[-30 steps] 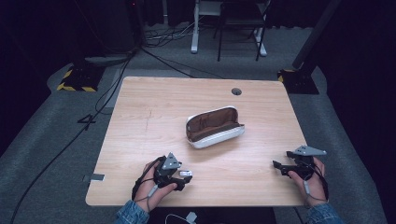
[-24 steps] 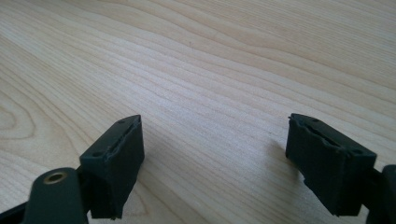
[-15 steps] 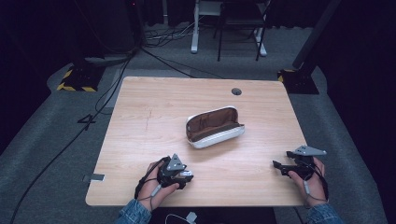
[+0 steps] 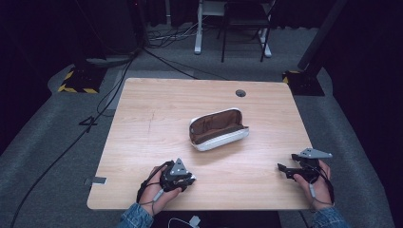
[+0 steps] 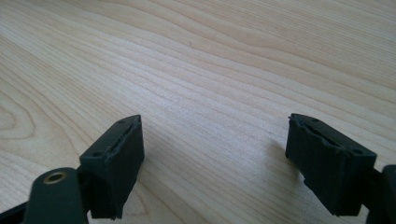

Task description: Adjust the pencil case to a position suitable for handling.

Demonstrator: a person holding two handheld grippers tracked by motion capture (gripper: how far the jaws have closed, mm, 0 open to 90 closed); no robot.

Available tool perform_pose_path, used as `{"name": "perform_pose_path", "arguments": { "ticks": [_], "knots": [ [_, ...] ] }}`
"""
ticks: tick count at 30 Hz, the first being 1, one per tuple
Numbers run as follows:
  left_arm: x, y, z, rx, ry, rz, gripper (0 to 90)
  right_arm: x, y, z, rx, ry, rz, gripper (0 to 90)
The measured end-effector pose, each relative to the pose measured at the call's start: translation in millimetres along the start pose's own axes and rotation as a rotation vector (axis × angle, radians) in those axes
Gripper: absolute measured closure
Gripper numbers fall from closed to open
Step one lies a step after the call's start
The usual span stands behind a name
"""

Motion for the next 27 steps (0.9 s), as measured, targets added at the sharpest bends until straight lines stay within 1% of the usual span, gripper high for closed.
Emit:
{"name": "perform_pose_path", "arguments": {
  "ticks": [5,9,15,16,18,21,25,26,27],
  "knots": [
    [-0.3,-6.0,-4.6,-0.023,-0.008,0.005,72.5,0.0,0.0,-0.1,-0.001,-0.002,-0.001,19.9],
    [-3.2,-13.6,-9.7,-0.037,-0.031,0.018,72.4,0.0,0.1,-0.1,-0.001,-0.001,0.0,19.9],
    [-4.1,-25.9,-19.0,-0.062,-0.029,0.011,72.5,0.1,0.0,-0.1,-0.001,0.001,-0.001,19.9],
    [-4.1,-25.9,-19.0,-0.062,-0.029,0.011,72.5,0.1,0.0,-0.1,-0.001,0.001,-0.001,19.9],
    [-2.6,-31.8,-23.5,-0.073,-0.035,0.005,72.5,0.0,0.0,0.0,-0.001,0.0,0.0,19.9],
    [-1.5,-34.5,-27.1,-0.081,-0.038,0.003,72.5,0.0,0.0,0.0,-0.001,0.0,0.0,19.9],
    [2.6,-42.4,-37.9,-0.106,-0.036,-0.002,72.5,-0.1,0.2,-0.2,-0.002,0.0,0.0,19.9],
    [2.7,-44.1,-40.3,-0.113,-0.044,0.0,72.5,-0.1,0.2,-0.2,-0.002,0.0,0.001,19.9],
    [3.9,-46.1,-42.6,-0.117,-0.039,-0.002,72.5,-0.1,0.1,-0.1,-0.002,0.0,0.0,19.9]
  ]
}}
Point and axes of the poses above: each handheld gripper's, and its own axes: y roughly forward along the jaws, z roughly out of its underside, x roughly to its left, the point moved 9 cm from there along y, roughly forward along the jaws, and after that the axes turned 2 degrees about -x, right-handed, at the moved point
